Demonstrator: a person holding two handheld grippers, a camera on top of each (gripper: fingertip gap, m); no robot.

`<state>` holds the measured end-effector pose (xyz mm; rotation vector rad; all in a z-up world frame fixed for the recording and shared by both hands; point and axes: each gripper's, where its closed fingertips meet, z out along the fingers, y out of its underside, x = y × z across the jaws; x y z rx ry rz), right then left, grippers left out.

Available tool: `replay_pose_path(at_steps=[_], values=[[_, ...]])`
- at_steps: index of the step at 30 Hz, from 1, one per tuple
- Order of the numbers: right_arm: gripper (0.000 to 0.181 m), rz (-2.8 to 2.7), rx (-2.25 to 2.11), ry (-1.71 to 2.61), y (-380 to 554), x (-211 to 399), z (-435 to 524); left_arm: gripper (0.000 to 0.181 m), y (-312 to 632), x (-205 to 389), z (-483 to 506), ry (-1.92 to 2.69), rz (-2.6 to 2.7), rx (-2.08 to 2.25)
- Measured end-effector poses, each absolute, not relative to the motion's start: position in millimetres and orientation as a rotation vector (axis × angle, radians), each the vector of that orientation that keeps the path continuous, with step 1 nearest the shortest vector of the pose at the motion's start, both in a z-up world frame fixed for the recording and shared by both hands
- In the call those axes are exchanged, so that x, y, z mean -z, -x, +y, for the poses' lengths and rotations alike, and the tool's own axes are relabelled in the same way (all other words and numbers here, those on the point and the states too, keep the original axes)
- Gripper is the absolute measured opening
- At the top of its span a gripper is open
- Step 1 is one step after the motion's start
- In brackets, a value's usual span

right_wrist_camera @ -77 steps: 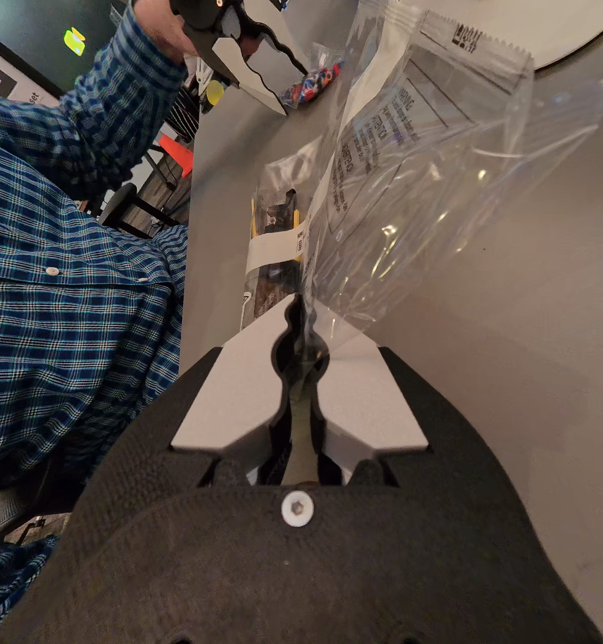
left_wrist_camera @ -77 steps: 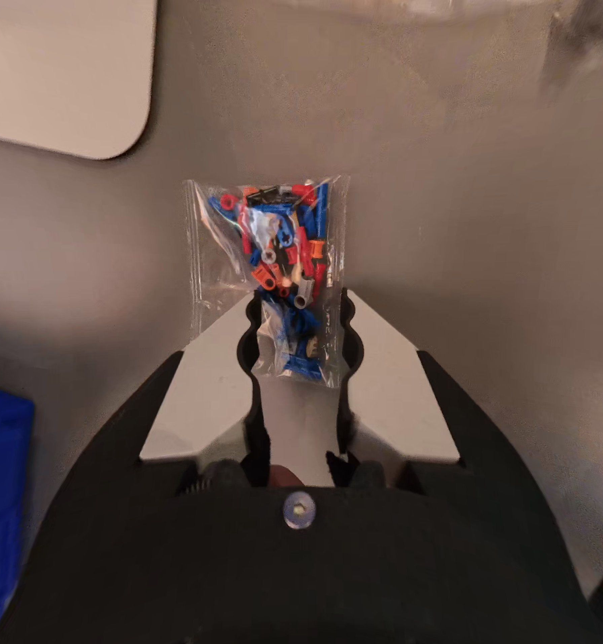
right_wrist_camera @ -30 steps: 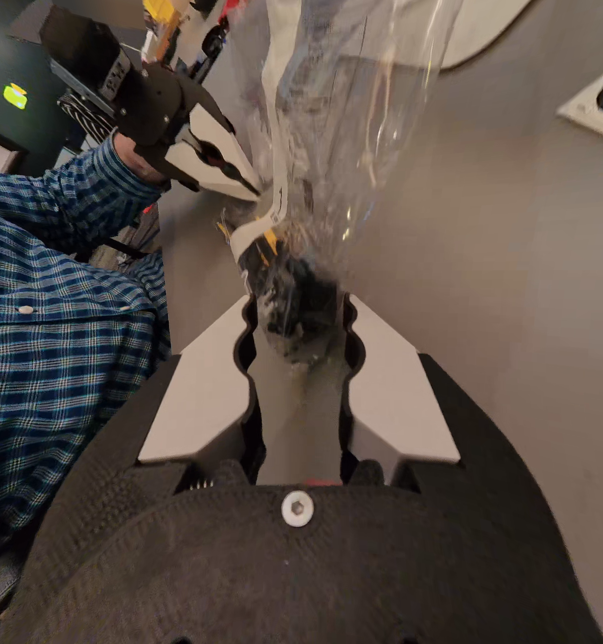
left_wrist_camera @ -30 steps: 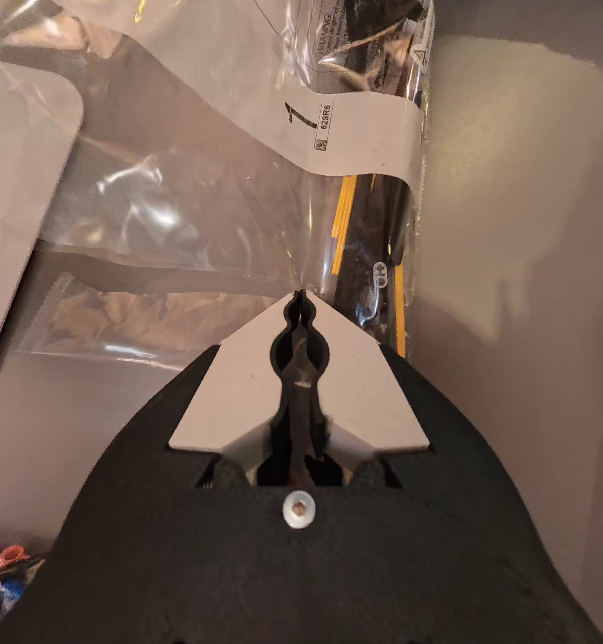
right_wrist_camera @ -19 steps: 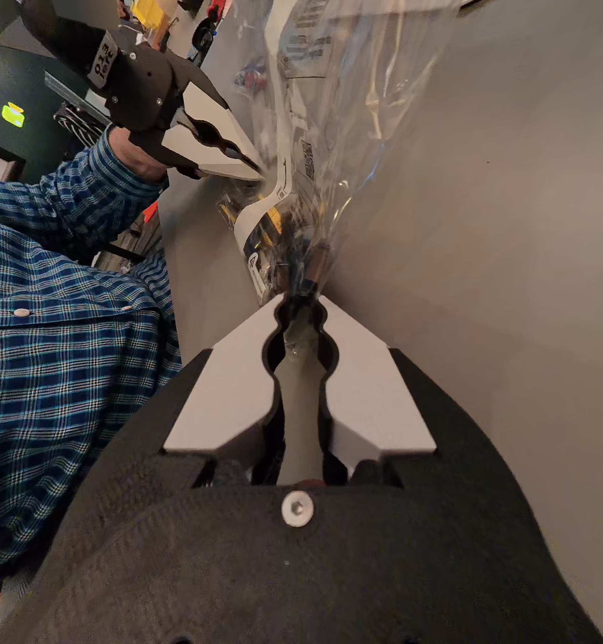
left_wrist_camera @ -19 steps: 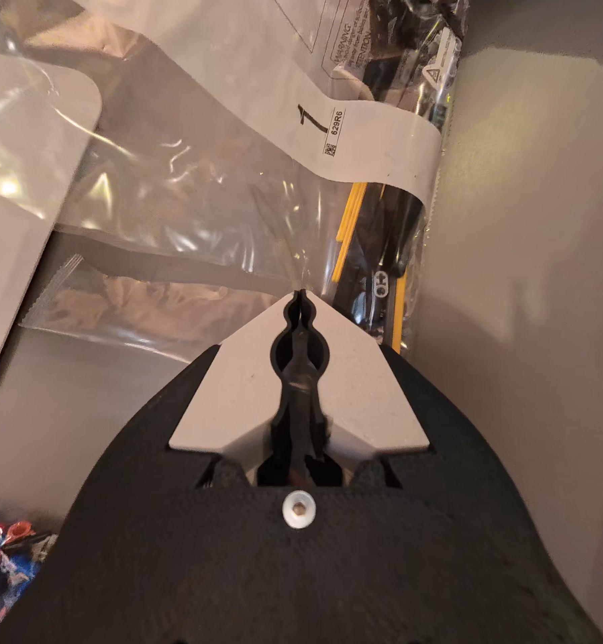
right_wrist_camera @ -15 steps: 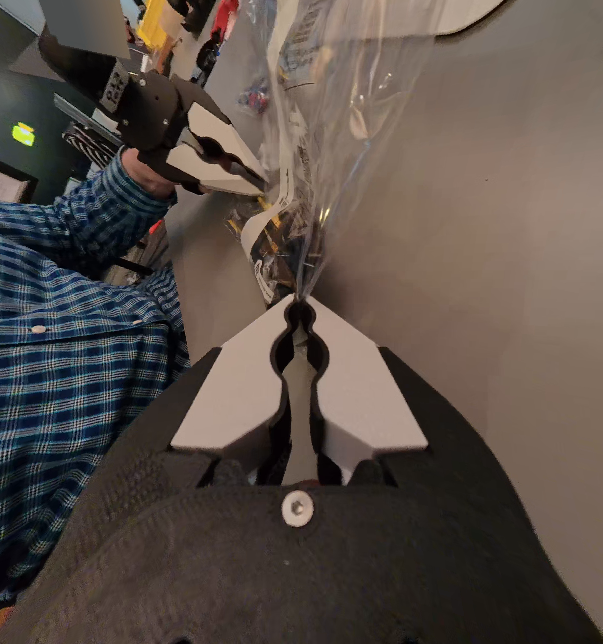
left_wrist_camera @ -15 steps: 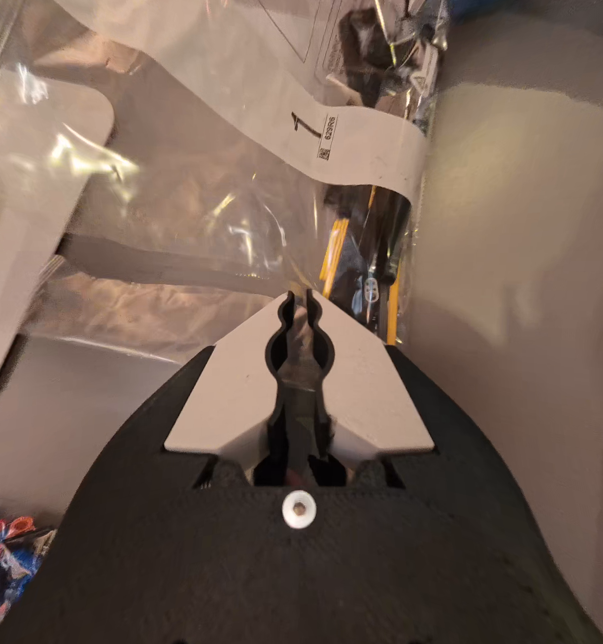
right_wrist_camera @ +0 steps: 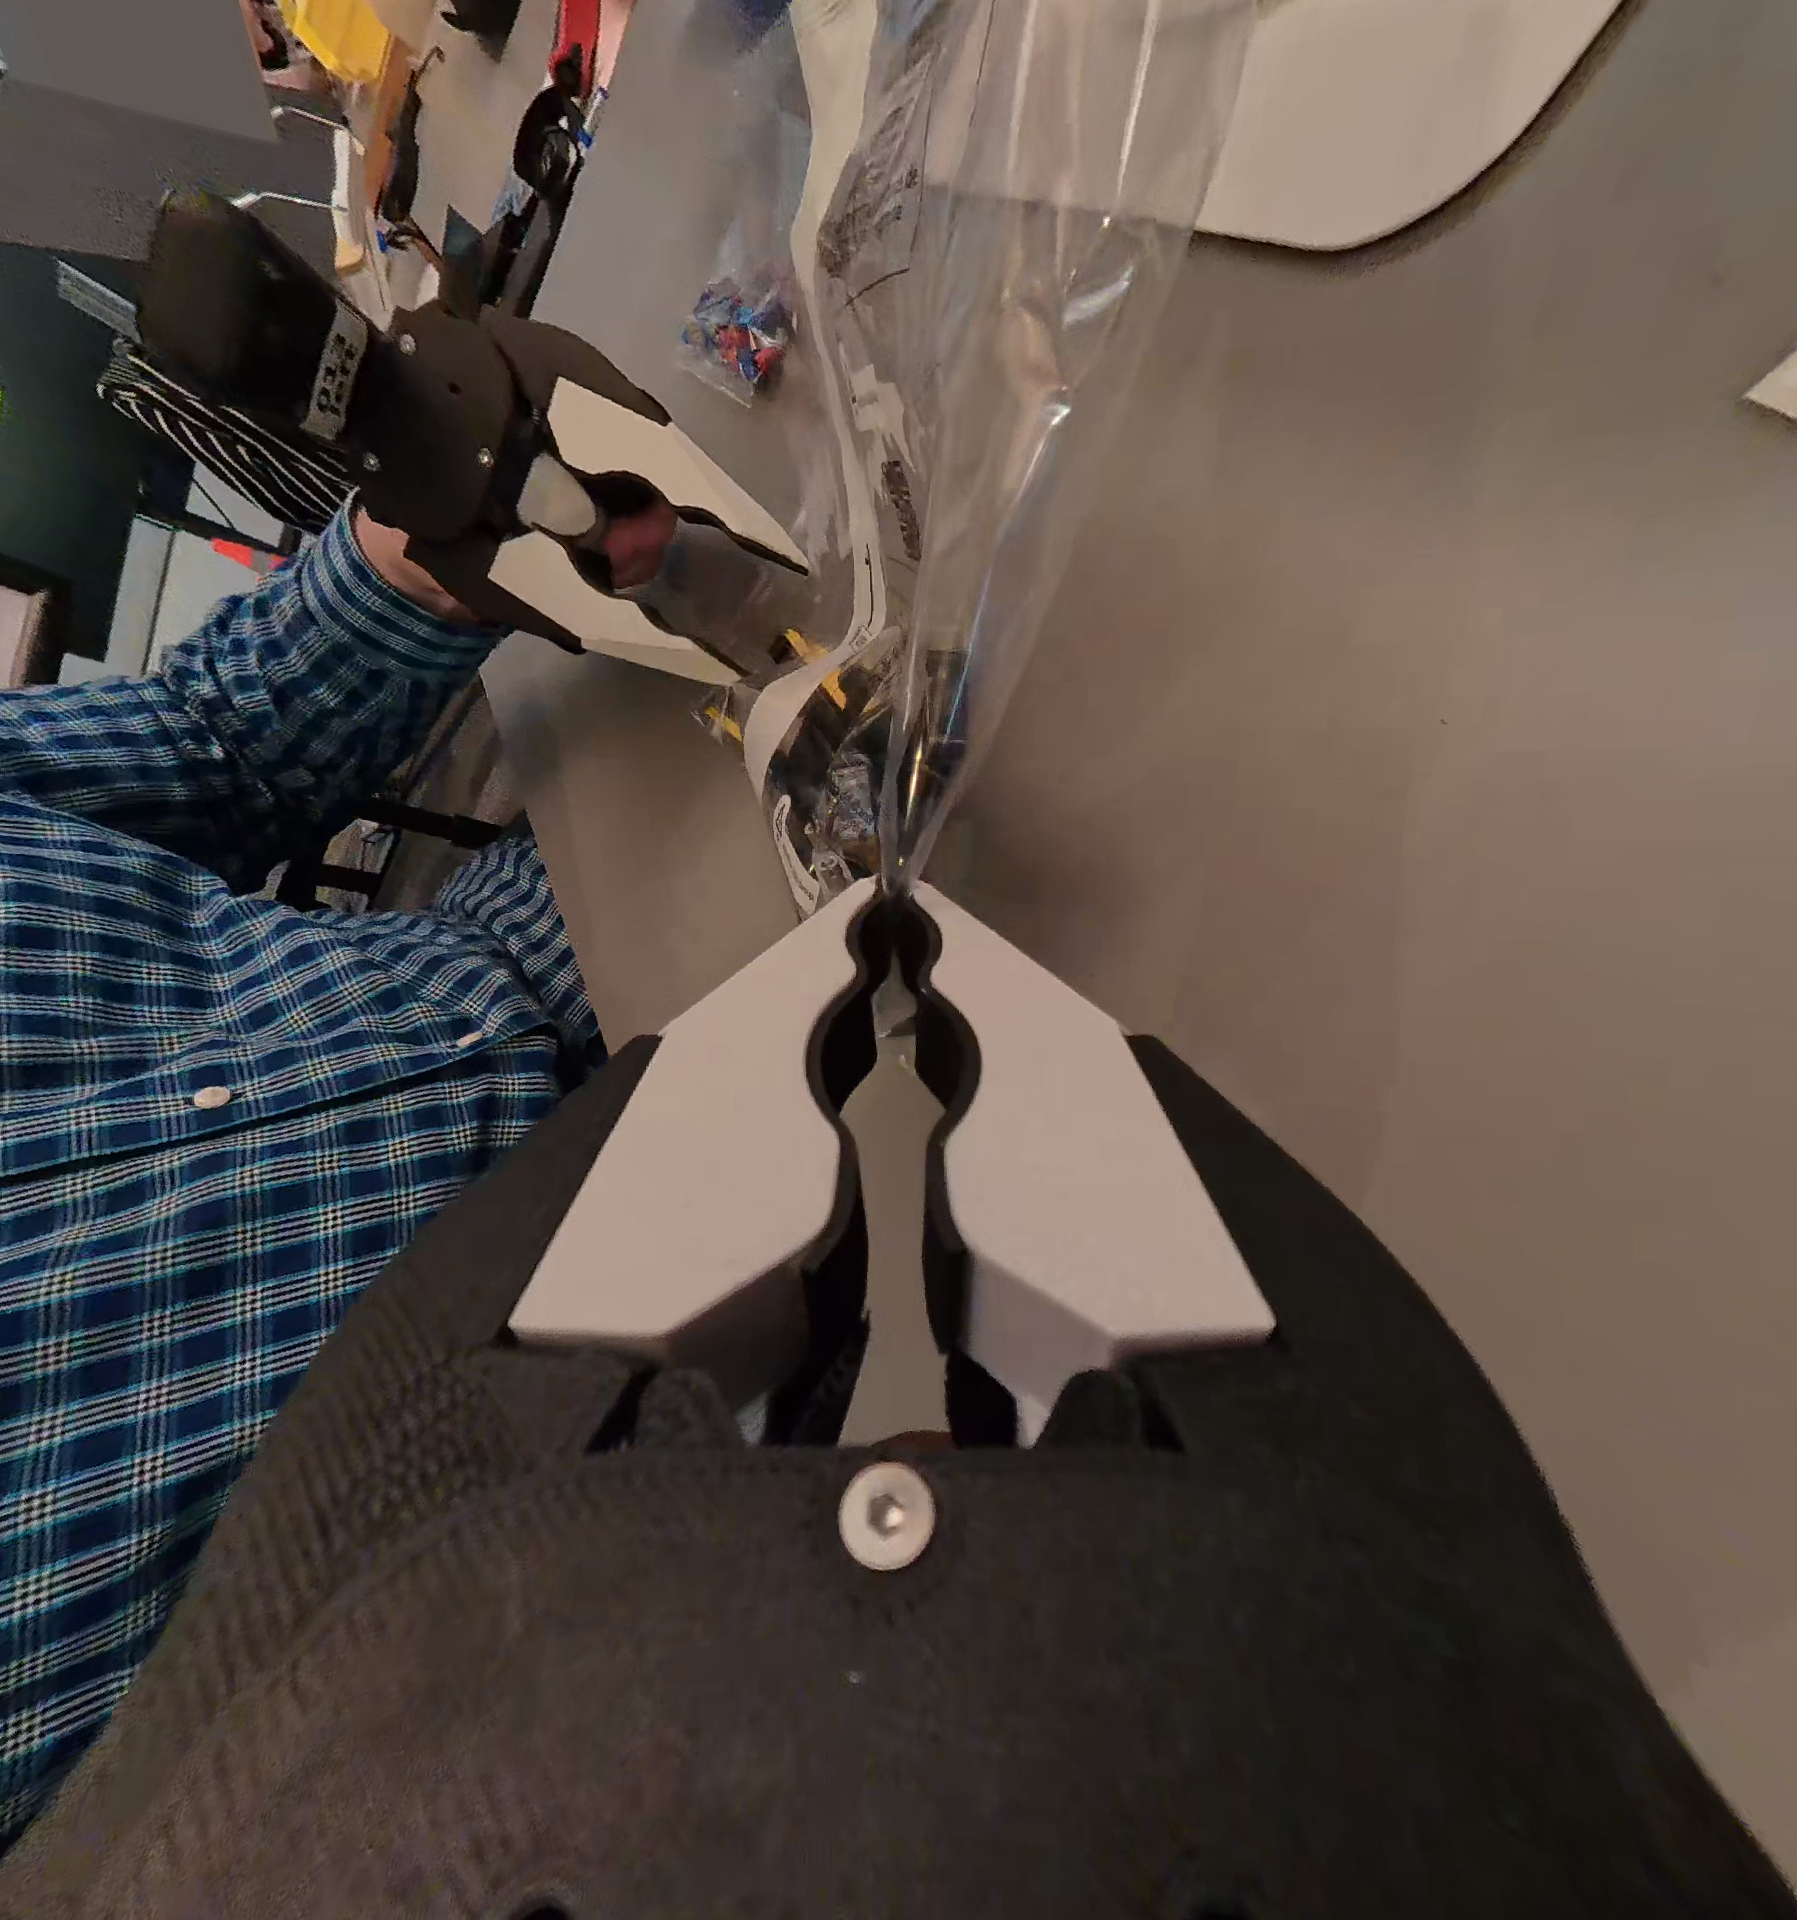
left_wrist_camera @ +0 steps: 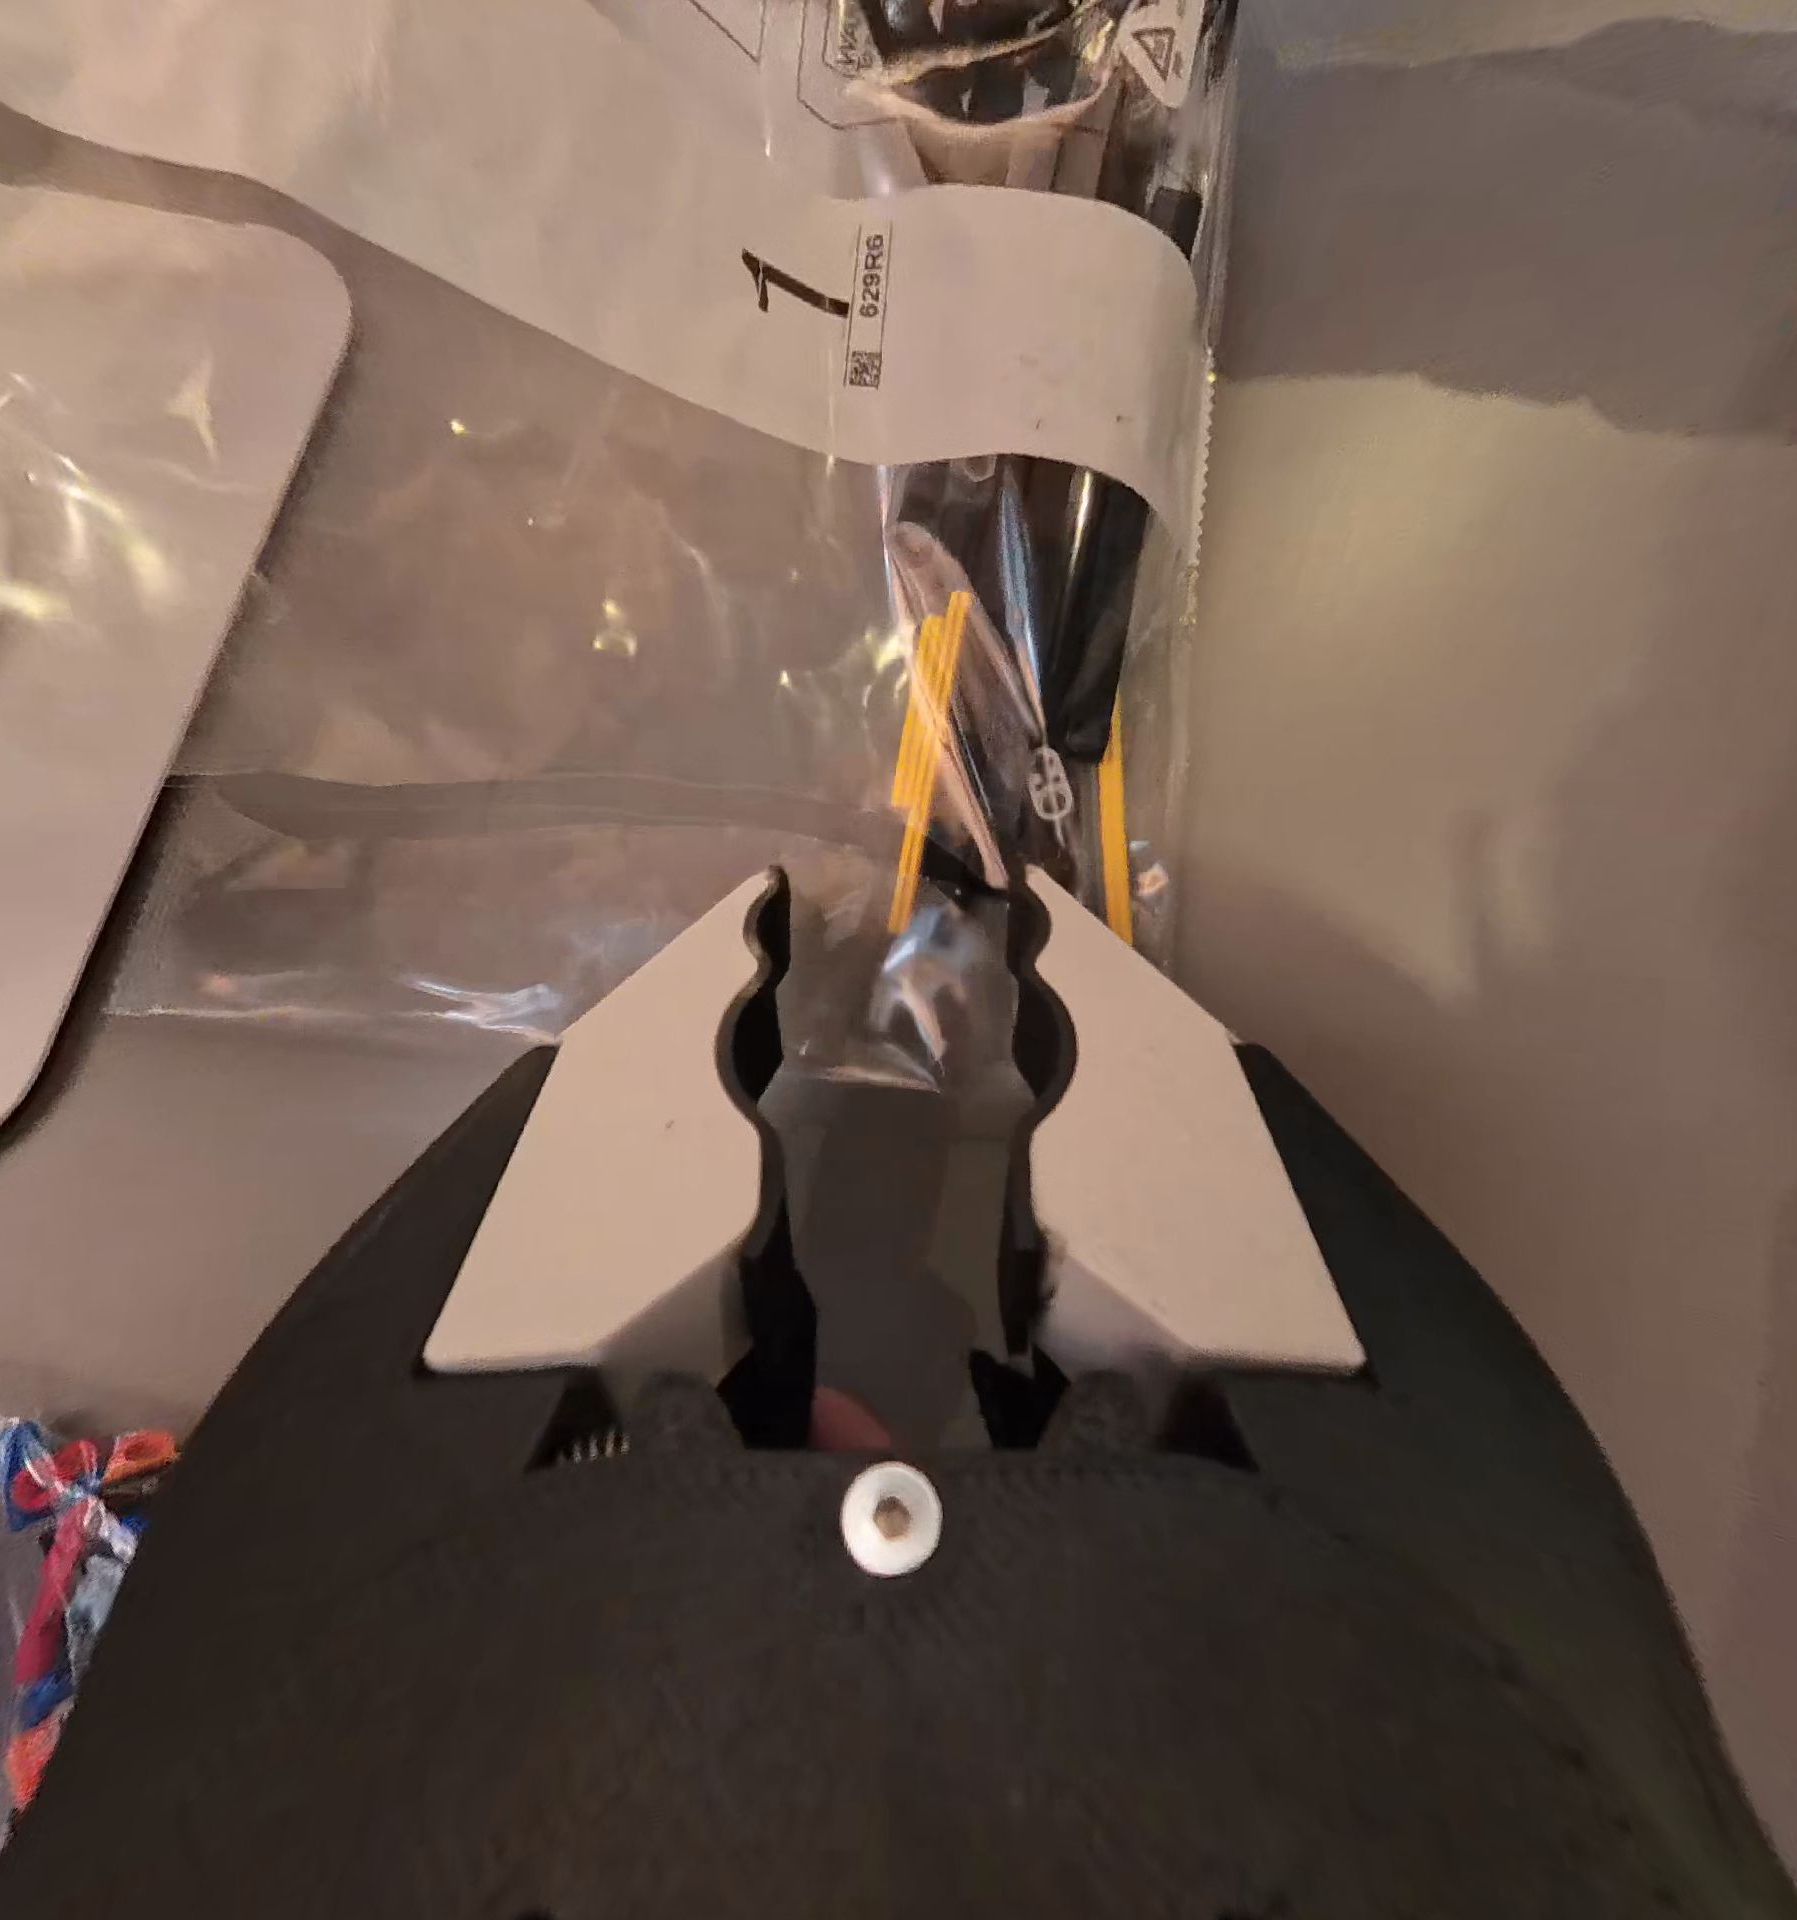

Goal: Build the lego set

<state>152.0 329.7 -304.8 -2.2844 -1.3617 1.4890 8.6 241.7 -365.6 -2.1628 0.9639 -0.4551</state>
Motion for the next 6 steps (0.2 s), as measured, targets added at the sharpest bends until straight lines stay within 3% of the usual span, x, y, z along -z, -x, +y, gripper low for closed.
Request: replay_pose_path(at_steps=[1, 6], values=[[0.000, -1.361, -1.485, 2.289, -151.5, 303.8, 330.9, 0.041, -7.7, 365.8, 240.5, 2.162, 0.965, 0.460], [0.000, -1.353, -1.472, 2.300, -151.1, 298.4, 333.3, 0.042, -3.7, 371.4, 232.6, 2.169, 1.002, 0.463]])
